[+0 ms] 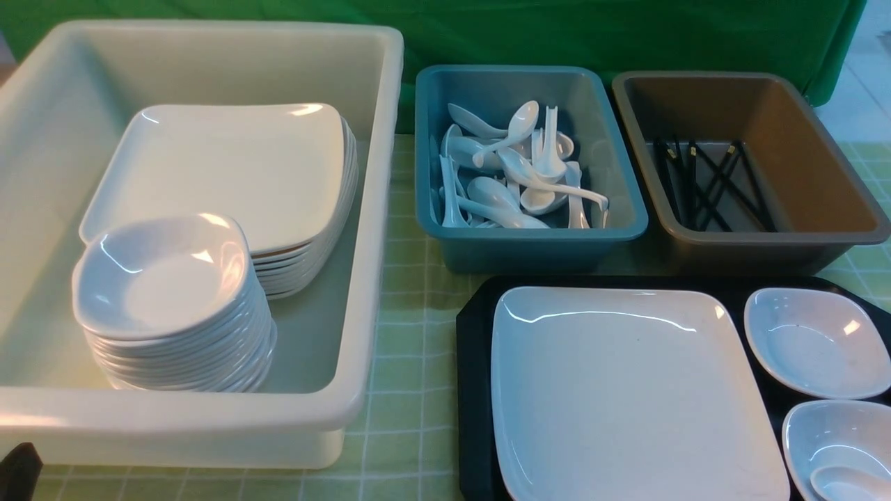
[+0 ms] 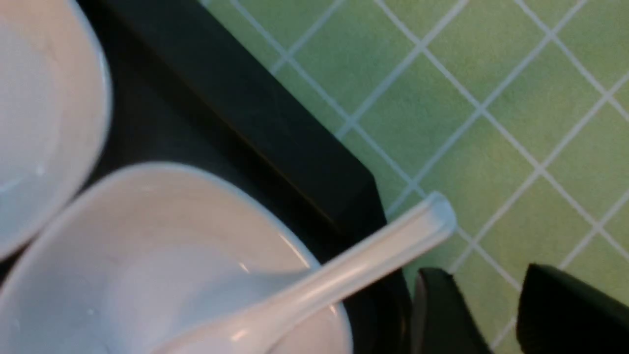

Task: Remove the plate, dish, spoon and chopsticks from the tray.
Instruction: Use the right arm to grab a soup spoon from the plate

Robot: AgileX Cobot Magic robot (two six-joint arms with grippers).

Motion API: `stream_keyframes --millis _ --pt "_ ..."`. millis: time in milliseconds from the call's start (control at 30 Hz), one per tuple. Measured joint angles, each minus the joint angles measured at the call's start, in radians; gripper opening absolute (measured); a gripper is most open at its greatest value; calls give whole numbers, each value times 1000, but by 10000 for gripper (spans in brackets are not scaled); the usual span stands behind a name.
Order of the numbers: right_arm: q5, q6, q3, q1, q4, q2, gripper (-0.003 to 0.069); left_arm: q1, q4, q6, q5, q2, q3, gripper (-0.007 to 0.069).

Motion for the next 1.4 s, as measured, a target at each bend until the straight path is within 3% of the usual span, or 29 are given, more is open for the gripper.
stream_keyframes --millis 133,633,900,1167,1400 --pt "-46 110 2 0 3 0 386 0 0 0 0 0 0 225" --pt "-46 507 64 0 18 0 382 0 0 0 0 0 0 225" --pt "-155 542 65 0 23 14 386 0 0 0 0 0 0 225" --pt "-181 543 65 0 26 124 476 0 0 0 0 0 0 225" --pt "-234 562 65 0 26 198 481 0 0 0 0 0 0 225"
